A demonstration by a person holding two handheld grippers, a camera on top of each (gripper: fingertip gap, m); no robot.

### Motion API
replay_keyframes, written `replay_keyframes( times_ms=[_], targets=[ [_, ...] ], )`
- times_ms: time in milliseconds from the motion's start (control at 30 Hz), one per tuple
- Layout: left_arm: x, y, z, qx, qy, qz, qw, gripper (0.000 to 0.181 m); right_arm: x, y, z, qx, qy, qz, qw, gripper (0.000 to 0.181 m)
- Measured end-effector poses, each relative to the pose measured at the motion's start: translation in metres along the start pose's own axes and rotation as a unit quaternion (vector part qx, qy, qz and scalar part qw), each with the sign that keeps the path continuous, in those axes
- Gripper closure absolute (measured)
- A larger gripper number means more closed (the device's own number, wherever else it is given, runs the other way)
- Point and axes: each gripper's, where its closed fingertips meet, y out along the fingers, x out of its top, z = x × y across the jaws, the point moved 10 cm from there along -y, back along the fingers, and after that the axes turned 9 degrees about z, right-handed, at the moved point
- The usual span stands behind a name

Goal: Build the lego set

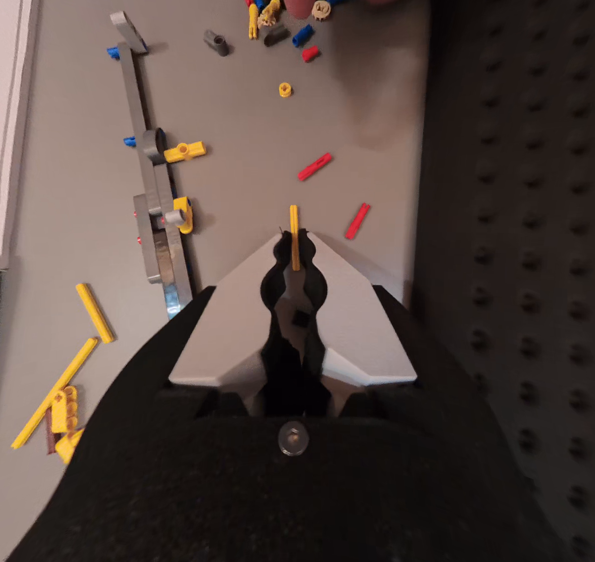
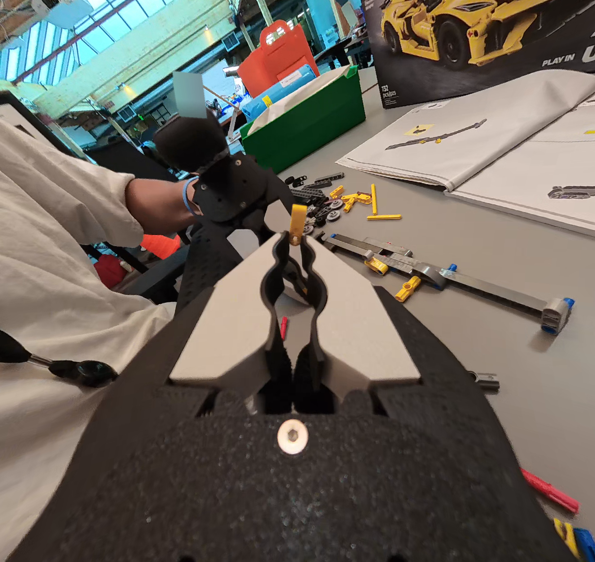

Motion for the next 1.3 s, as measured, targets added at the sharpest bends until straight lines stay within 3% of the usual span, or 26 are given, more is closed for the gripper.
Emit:
replay_keyframes(
  times_ms=[133, 233, 333, 433, 600, 800, 1300],
  targets=[
    [0.008, -0.002, -0.002, 0.071, 0.058, -0.001, 0.996, 0.178, -0.001, -0.004, -0.003, -0.012, 0.014, -0.010, 1.000, 0.175],
    [0.017, -0.023, -0.007, 0.088, 0.082, -0.133, 0.984, 0.178, -0.001, -0.006, -0.005, -0.022, 0.018, -0.018, 0.999, 0.175],
    [0.019, -0.037, -0.005, 0.153, 0.069, -0.195, 0.966, 0.179, -0.002, -0.002, 0.002, 0.008, 0.000, 0.006, 1.000, 0.176],
    [0.014, -0.040, -0.005, 0.235, 0.076, -0.220, 0.944, 0.179, -0.002, -0.001, 0.004, -0.002, -0.018, 0.011, 1.000, 0.175],
    [0.008, -0.033, -0.020, 0.341, 0.170, -0.211, 0.900, 0.179, 0.000, 0.002, 0.006, 0.009, -0.035, 0.013, 0.999, 0.175],
    [0.008, -0.027, -0.028, 0.350, 0.198, -0.200, 0.894, 0.179, -0.005, 0.014, 0.008, -0.015, -0.098, 0.038, 0.994, 0.175],
    [0.003, -0.029, -0.030, 0.340, 0.222, -0.175, 0.897, 0.180, -0.008, 0.020, 0.004, 0.010, -0.085, 0.050, 0.995, 0.175]
  ],
)
